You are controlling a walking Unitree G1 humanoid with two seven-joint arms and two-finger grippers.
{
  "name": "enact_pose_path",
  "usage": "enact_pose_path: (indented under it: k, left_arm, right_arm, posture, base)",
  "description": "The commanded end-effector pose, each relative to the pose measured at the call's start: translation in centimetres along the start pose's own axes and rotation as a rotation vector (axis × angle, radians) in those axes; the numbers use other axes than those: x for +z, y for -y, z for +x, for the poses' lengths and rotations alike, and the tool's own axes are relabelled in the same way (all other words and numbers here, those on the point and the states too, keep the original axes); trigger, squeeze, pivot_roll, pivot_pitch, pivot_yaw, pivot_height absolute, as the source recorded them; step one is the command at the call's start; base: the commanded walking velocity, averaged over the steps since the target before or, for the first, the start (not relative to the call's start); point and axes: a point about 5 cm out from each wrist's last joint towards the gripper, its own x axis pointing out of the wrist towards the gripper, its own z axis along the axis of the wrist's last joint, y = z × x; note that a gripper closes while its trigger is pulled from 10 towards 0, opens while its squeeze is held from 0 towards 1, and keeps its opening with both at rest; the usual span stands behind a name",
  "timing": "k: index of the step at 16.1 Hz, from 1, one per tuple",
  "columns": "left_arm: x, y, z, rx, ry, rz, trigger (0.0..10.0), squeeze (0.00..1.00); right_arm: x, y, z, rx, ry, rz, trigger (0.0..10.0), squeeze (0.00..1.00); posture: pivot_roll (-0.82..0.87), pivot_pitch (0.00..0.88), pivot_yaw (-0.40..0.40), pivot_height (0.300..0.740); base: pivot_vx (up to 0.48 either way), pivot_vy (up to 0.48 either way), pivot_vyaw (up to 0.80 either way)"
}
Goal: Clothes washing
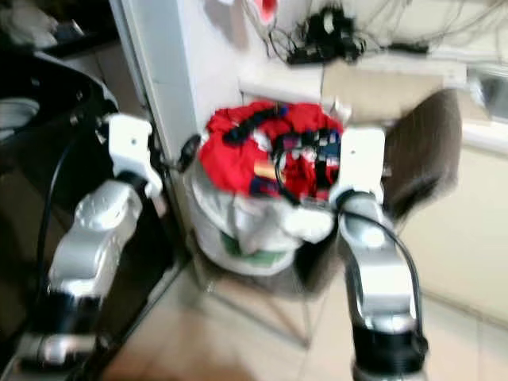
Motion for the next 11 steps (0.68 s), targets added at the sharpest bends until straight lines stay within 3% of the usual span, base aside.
enact_pose_path:
  k: [1,2,4,6,8,11]
  left_arm:
    - [-0.2,-0.34,-0.09,0.022,-0.015,0.01,10.0,0.0]
    - [-0.17,-0.51,-0.1,0.044,-0.021,0.064,10.0,0.0]
    - [-0.35,-0.88,-0.34,0.089,-0.023,0.034,10.0,0.0]
    - [-0.19,-1.13,-0.6,0.115,-0.006,-0.017,10.0,0.0]
    - [-0.06,-1.15,-0.64,0.108,-0.001,0.019,10.0,0.0]
    - [-0.05,-1.21,-0.84,0.11,0.004,0.016,10.0,0.0]
  right_arm:
    - [0.45,-0.19,0.13,0.008,0.014,-0.005,10.0,0.0]
    - [0.54,-0.06,0.26,-0.009,0.022,-0.04,10.0,0.0]
    - [0.65,0.23,0.54,-0.029,0.037,-0.098,10.0,0.0]
    - [0.7,0.41,0.65,-0.023,0.041,-0.089,10.0,0.0]
    - [0.84,0.39,0.8,0.001,0.046,-0.117,10.0,0.0]
    - [0.9,0.21,0.98,0.02,0.047,-0.115,10.0,0.0]
  posture:
    - [-0.1,0.0,0.028,0.74]
    - [-0.1,0.0,0.023,0.74]
    - [-0.1,0.0,0.017,0.74]
    - [-0.09,0.0,0.004,0.74]
    - [-0.09,0.0,-0.004,0.74]
    - [-0.09,0.0,-0.006,0.74]
  base:
    - [0.0,0.394,0.0]
    - [0.0,-0.435,0.0]
    - [0.0,-0.48,0.0]
    - [0.0,0.0,0.0]
    - [0.0,0.0,0.0]
    - [0.366,0.0,0.48]
